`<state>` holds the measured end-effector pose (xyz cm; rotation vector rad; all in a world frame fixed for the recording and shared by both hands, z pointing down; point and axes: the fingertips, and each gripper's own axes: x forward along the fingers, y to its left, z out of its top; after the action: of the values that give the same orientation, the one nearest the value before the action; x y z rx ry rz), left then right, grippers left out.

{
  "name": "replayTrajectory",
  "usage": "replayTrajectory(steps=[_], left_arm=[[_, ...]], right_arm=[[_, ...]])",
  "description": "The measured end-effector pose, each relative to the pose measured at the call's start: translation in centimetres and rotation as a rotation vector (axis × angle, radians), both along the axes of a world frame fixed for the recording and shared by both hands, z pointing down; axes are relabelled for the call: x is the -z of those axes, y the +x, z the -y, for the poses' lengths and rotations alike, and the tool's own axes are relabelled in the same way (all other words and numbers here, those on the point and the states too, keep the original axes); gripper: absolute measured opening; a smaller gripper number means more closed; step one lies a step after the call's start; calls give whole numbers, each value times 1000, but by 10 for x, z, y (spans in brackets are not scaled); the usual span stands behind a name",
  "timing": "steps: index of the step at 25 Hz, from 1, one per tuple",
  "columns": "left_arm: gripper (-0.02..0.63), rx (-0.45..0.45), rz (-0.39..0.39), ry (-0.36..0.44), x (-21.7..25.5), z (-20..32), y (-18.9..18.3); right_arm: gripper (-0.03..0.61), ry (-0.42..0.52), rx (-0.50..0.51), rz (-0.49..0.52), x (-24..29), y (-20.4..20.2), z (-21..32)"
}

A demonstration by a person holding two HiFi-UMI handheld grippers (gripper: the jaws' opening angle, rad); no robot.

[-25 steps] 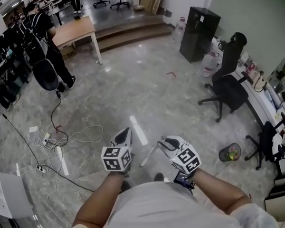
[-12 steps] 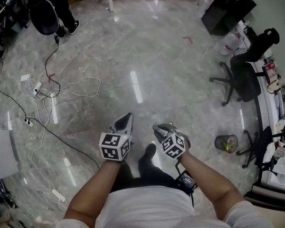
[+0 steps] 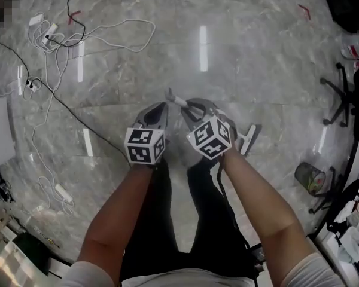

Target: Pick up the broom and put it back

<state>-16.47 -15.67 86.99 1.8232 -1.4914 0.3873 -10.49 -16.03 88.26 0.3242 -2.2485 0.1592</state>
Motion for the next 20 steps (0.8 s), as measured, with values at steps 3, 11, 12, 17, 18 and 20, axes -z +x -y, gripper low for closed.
replayTrajectory(steps=[3, 11, 12, 17, 18, 20], left_arm=[[5, 19, 4, -34, -66, -7, -17], [5, -1, -30, -62, -91, -8, -24], [5, -5, -27, -53, -77, -4, -25], [5, -37, -4, 27, 53, 26, -22], [5, -41, -1, 45, 86, 31, -20], [5, -34, -18, 60, 155, 23, -10]], right_arm=[[94, -31, 31, -90, -87, -1, -5], [100, -103, -46, -167, -127, 11, 5], [98, -101, -61, -148, -110, 10, 7], [75, -91, -166, -23, 31, 12, 20], [64, -92, -192, 4, 65, 14, 23], [46, -112, -243, 55, 134, 23, 11]])
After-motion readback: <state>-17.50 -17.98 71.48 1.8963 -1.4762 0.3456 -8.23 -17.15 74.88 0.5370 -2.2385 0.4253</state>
